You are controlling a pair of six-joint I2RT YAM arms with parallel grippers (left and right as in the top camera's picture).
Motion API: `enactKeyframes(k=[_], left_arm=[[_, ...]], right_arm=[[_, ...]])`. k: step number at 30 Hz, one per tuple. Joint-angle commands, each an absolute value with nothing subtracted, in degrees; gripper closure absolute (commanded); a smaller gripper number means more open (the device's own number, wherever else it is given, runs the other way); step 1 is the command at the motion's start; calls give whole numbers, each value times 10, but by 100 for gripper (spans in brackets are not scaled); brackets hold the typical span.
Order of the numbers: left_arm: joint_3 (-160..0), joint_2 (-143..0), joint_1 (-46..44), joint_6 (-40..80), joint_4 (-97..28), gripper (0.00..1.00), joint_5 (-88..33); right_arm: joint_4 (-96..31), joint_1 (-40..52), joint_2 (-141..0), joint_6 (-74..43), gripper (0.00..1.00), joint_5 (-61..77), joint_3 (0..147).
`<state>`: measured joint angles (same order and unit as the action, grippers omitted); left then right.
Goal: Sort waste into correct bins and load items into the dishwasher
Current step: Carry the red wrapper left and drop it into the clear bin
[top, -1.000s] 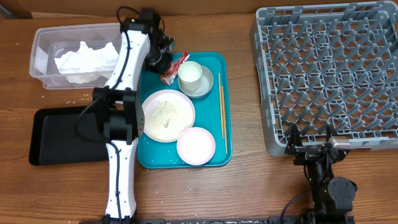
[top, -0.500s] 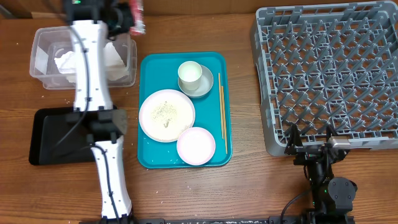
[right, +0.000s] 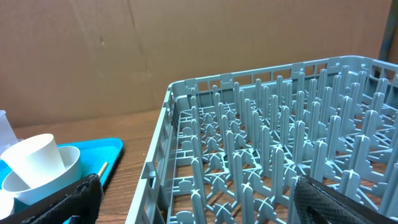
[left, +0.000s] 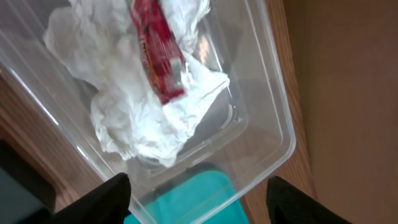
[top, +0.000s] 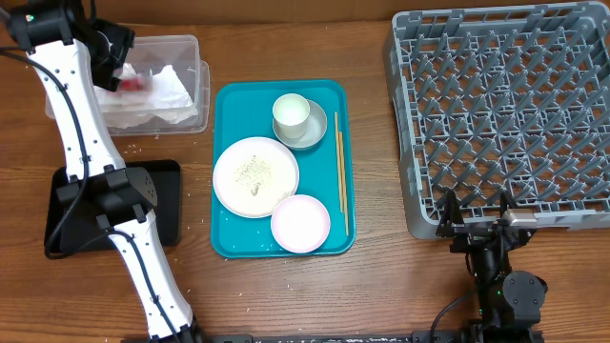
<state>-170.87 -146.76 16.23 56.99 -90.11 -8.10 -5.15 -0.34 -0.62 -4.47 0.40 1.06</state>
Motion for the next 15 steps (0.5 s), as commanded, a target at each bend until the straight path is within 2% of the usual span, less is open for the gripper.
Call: enactKeyframes(k=[1, 7, 10, 13, 15], left_arm=[[-1708, -1457, 168, 579, -906, 28, -126], [-1709, -1419, 199, 501, -924, 27, -250], [-1709, -1379, 217, 465, -968, 26, -255], [-1709, -1325, 226, 358, -968, 42, -293], [-1709, -1285, 226, 326, -968, 42, -302]], right_arm=[[-48, -3, -2, -43, 0, 1, 5], [-48, -3, -2, -43, 0, 1, 5], [-48, -3, -2, -43, 0, 1, 5], [-48, -3, -2, -43, 0, 1, 5], [-48, -3, -2, -43, 0, 1, 5]])
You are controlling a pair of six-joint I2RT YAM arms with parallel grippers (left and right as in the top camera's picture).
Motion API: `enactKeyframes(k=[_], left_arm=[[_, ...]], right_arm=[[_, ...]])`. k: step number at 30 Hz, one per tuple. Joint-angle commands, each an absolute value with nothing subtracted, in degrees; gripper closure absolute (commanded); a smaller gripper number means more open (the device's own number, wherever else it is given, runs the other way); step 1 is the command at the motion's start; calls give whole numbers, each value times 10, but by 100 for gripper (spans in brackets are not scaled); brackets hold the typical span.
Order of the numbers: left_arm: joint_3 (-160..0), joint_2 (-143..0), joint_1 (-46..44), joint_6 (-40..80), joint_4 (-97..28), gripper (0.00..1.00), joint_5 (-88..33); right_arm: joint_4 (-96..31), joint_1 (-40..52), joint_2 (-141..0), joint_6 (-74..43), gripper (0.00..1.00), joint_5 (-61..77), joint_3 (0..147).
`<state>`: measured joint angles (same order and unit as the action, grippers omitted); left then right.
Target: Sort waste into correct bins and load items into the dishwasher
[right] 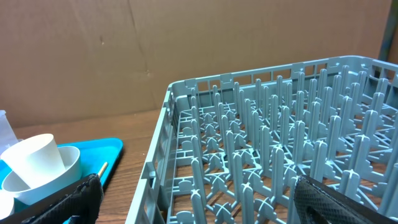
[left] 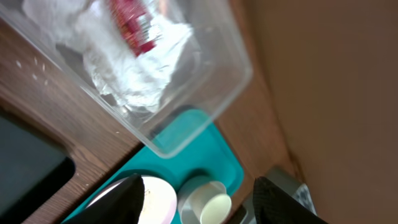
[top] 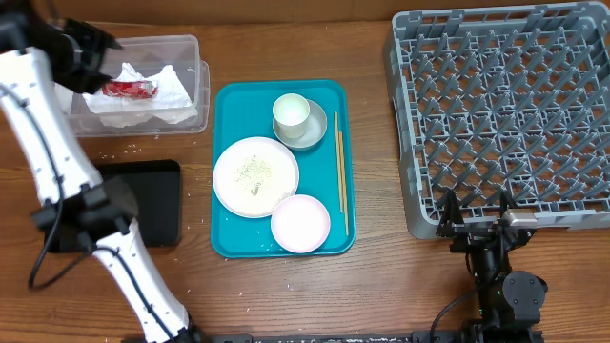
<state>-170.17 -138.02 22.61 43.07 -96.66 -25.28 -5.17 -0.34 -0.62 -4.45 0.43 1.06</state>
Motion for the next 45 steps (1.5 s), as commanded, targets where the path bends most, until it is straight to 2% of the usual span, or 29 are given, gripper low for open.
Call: enactKeyframes(k=[1, 8, 10, 11, 12, 16, 27, 30, 33, 35, 39, 45], left_arm=[[-1709, -1261, 225, 313, -968, 41, -301], [-1707, -1112, 226, 239, -968, 24, -277], [-1707, -1069, 226, 238, -968, 16, -230], [-1706, -1051, 226, 240, -968, 5, -206], [-1706, -1033, 226, 249, -968, 0, -178], [-1705, -994, 226, 288, -968, 0, -85], [-1585, -1005, 226, 287, -968, 0, -19], [-1545, -1006, 226, 287, -968, 0, -10], [-1520, -1006, 226, 287, -968, 0, -10], [-1509, -1006, 226, 287, -968, 0, -10], [-1505, -1007, 226, 287, -968, 0, -10], [-1505, -1007, 226, 287, -968, 0, -10]], right_arm=[[-48, -3, -2, -43, 0, 1, 5], [-48, -3, -2, -43, 0, 1, 5], [-48, -3, -2, -43, 0, 1, 5], [-48, -3, -2, -43, 0, 1, 5], [-48, -3, -2, -43, 0, 1, 5], [-48, -3, -2, -43, 0, 1, 5], [-27, -3, -2, -51, 0, 17, 5], [-5, -3, -2, -127, 0, 144, 5], [61, -3, -2, -275, 0, 313, 5], [105, -3, -2, -360, 0, 331, 5], [252, -3, -2, -481, 0, 262, 5], [526, -3, -2, -515, 0, -73, 6]])
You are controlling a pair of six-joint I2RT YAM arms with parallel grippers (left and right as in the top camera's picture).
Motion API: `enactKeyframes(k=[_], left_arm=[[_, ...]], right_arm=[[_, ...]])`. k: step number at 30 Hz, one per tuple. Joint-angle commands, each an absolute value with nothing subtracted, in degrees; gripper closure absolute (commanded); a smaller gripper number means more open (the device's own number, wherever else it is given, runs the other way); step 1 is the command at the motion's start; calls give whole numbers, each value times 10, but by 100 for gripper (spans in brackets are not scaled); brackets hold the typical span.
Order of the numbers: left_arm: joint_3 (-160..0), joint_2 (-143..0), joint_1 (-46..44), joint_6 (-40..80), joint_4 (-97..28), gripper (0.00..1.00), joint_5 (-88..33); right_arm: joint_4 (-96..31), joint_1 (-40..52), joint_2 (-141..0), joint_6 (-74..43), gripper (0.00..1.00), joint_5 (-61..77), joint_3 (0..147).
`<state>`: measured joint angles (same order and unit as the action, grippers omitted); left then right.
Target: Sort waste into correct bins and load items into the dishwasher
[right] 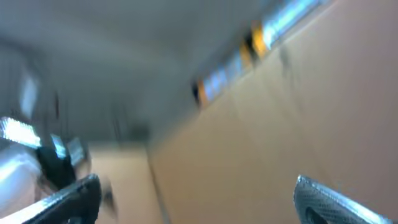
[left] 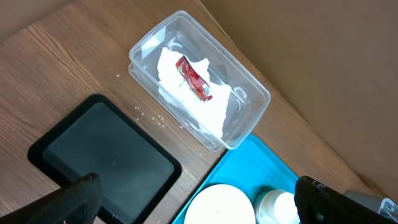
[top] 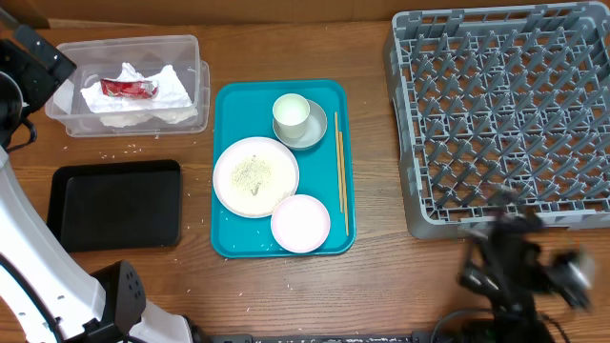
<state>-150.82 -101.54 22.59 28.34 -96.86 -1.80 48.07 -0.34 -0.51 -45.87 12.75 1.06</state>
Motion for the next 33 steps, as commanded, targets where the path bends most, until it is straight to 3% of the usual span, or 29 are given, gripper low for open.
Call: enactKeyframes(k=[1, 3, 8, 14, 18, 24, 33], left_arm=[[-1505, -1007, 226, 287, -968, 0, -10], [-1505, -1007, 226, 287, -968, 0, -10], [-1505, -1007, 226, 287, -968, 0, -10], [-1505, -1007, 226, 287, -968, 0, -10], [-1505, -1007, 226, 287, -968, 0, -10], [-1505, -1007, 226, 287, -968, 0, -11], [-1505, -1007, 226, 287, -968, 0, -10]], right_arm=[[556, -3, -2, -515, 0, -131, 10], [594, -3, -2, -515, 0, -180, 16], [613, -3, -2, -540, 0, -123, 16], [549, -3, -19, -564, 0, -142, 88], [417, -3, -74, -510, 0, -65, 234], [124, -3, -239, -306, 0, 164, 525], [-321, -3, -556, -229, 0, 494, 914]])
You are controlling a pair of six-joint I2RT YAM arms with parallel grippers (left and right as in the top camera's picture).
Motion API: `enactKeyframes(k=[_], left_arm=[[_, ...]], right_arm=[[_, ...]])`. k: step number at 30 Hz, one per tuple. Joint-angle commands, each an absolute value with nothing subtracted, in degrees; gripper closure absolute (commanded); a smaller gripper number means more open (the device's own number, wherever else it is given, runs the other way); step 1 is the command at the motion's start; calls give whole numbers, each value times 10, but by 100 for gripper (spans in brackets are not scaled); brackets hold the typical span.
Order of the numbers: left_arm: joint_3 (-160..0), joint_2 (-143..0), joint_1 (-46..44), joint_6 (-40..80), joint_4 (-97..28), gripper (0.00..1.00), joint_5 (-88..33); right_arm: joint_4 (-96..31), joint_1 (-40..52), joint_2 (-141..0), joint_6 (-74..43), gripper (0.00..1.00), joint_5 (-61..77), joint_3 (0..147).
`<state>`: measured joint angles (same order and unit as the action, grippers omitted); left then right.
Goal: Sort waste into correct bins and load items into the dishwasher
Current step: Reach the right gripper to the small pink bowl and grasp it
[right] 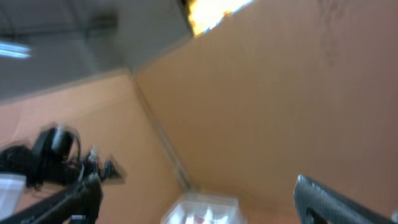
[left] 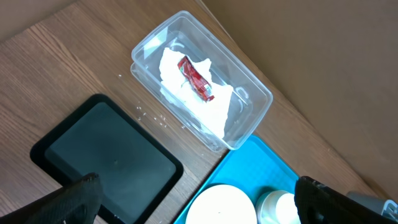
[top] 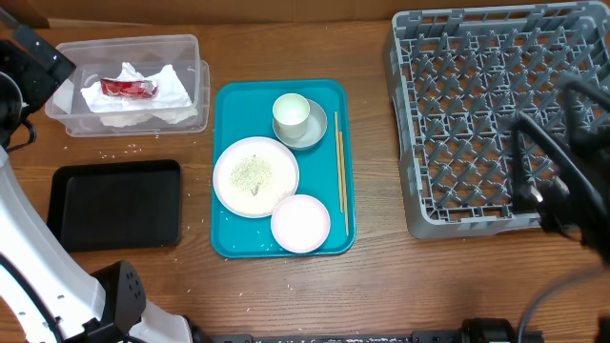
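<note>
A teal tray (top: 232,238) carries a white plate with crumbs (top: 254,175), a paper cup (top: 291,114) standing in a grey bowl (top: 317,131), a pink bowl (top: 300,223) and a pair of chopsticks (top: 339,171). The clear bin (top: 195,57) holds white tissue (top: 143,103) and a red wrapper (top: 126,89). My left gripper (top: 33,59) hangs high at the far left, open and empty; its fingers (left: 78,199) frame the bin (left: 249,93) and the tray (left: 249,168). My right gripper (top: 558,171) is a blur over the dish rack (top: 477,105), open and empty.
A black tray (top: 114,203) lies left of the teal tray, with crumbs scattered on the wood around it. The rack fills the right of the table. A cardboard wall (right: 280,81) stands behind the table.
My right arm was a blur by the table's front edge; now it is raised over the right part of the rack, its camera facing the wall. The left arm has barely shifted.
My left gripper hung open just above the clear bin, tissue and red wrapper lying inside. It then stood left of the bin, then high at the far left, where it stays. My right arm rested in front of the rack, then was moving, now over it.
</note>
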<state>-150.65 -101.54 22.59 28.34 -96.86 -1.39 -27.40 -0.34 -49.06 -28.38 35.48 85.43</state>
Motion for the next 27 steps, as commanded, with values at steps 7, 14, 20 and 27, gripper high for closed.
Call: enactKeyframes(k=[7, 14, 20, 27], left_arm=[[-1505, -1007, 226, 287, -968, 0, -10], [-1505, -1007, 226, 287, -968, 0, -11], [-1505, -1007, 226, 287, -968, 0, -11], [-1505, -1007, 225, 287, -968, 0, -11]], right_arm=[[-733, 119, -736, -57, 0, 423, 1050], [-814, 335, -832, -57, 0, 193, 1050], [-813, 413, -912, -62, 0, 253, 1049], [-800, 469, -1025, -62, 0, 248, 1020]])
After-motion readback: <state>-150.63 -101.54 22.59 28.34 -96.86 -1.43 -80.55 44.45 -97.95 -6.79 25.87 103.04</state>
